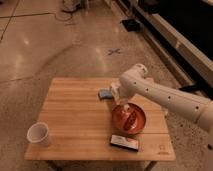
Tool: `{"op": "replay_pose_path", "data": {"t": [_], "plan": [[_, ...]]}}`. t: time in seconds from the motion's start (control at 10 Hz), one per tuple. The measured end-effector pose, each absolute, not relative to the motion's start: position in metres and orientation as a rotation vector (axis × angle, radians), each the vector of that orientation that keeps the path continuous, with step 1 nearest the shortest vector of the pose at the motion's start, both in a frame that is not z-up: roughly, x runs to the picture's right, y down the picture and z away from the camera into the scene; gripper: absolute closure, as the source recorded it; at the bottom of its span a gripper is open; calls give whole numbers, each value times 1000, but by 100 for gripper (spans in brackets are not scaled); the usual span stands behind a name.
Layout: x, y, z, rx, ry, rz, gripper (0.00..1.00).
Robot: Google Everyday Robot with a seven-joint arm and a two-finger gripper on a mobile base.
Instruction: Place the bottle in the ceramic bowl
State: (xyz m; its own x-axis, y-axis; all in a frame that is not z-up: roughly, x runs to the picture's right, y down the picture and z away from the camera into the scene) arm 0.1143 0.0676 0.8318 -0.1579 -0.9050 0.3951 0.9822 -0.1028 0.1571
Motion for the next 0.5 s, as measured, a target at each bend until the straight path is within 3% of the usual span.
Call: {"op": "replay_pose_path", "data": {"t": [0.5], "plan": [[156, 130, 801, -297, -486, -1535, 24]]}}
